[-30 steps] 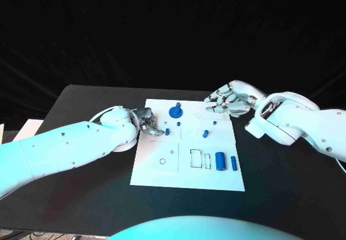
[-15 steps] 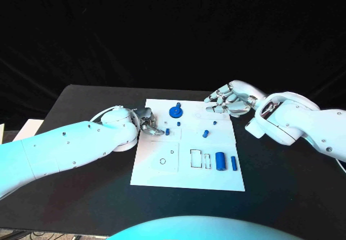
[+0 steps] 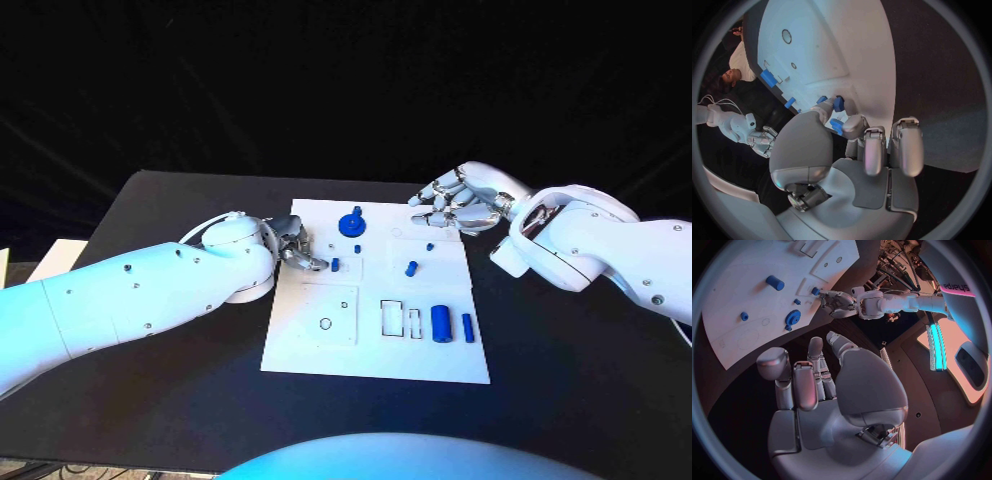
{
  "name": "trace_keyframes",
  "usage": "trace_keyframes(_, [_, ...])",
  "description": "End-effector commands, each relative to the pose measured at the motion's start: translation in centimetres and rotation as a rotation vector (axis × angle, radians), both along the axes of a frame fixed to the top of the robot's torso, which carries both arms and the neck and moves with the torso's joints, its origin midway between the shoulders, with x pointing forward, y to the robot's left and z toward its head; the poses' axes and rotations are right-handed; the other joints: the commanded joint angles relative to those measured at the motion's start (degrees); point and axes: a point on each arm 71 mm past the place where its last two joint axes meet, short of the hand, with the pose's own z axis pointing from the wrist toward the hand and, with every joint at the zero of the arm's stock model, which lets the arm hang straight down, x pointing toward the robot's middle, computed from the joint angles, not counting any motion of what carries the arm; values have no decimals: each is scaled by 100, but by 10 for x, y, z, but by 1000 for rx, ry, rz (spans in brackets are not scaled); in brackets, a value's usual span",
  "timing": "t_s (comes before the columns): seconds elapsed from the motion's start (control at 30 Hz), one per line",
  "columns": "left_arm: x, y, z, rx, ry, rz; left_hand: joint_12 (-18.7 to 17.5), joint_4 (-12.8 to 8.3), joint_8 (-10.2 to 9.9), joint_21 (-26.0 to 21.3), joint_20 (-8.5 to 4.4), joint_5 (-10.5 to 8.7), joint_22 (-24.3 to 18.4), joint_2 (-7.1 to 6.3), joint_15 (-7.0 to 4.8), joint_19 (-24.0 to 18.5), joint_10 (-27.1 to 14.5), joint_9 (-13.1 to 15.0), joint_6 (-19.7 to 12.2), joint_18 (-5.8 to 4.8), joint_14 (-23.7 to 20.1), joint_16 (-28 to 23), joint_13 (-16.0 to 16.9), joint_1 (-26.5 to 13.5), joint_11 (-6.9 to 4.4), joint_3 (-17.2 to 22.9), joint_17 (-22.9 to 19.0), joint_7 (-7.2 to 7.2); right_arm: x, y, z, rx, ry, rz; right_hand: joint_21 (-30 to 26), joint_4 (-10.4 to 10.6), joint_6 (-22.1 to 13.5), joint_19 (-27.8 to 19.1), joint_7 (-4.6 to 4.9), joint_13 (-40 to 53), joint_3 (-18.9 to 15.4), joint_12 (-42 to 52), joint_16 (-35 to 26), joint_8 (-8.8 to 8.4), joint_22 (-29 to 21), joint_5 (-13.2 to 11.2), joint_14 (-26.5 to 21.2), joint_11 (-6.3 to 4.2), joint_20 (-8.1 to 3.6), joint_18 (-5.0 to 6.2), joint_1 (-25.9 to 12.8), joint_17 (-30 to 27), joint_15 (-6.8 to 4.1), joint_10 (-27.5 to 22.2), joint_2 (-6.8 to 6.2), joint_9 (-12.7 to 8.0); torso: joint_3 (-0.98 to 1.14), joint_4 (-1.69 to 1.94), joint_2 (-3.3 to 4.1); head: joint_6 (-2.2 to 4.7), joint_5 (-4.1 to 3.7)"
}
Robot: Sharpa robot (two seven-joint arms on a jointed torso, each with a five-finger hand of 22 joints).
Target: Assemble the parts on the task board
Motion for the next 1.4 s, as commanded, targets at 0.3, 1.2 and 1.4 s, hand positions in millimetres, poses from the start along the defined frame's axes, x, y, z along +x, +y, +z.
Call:
trace_keyframes(0.3, [1, 0, 5, -13, 8, 16, 45, 34, -15, 19, -41, 57, 979, 141, -31, 354, 47, 16, 61, -65, 604, 14, 19, -423, 8, -454, 1507, -15, 0, 1, -1, 0, 0, 11, -47, 19, -20, -21, 11, -8, 3, -9, -34, 24, -23, 58, 203, -12, -2, 78, -4, -13, -24, -53, 23, -5, -3, 1, 3, 8, -1])
trace_keyframes(1.2, [13, 6, 33, -286, -50, 78, -789, 37, -258, -535, -1, 67, 490, 450, 26, 109, -535, -66, -316, 78, 604, 14, -986, -659, 125, -696, 1507, 132, 1, 2, -3, 0, 7, 10, -52, 17, -22, -21, 11, -11, 7, -8, -43, 27, -28, 78, 200, -12, -3, 78, 9, -24, -25, -59, 24, -5, -7, 2, -2, 21, -5])
trace_keyframes(1.4, [21, 5, 51, -441, -57, 37, -2018, 47, -812, -2809, 263, 57, -1389, 474, 331, -933, -1656, -428, -971, 531, 85, -1095, -2213, -325, 494, -1095, 111, 526, 1, 3, -3, 0, 8, 11, -52, 17, -22, -21, 11, -11, 7, -8, -43, 27, -28, 78, 200, -12, -3, 78, 9, -24, -25, -59, 24, -5, -6, 0, 1, 39, -11])
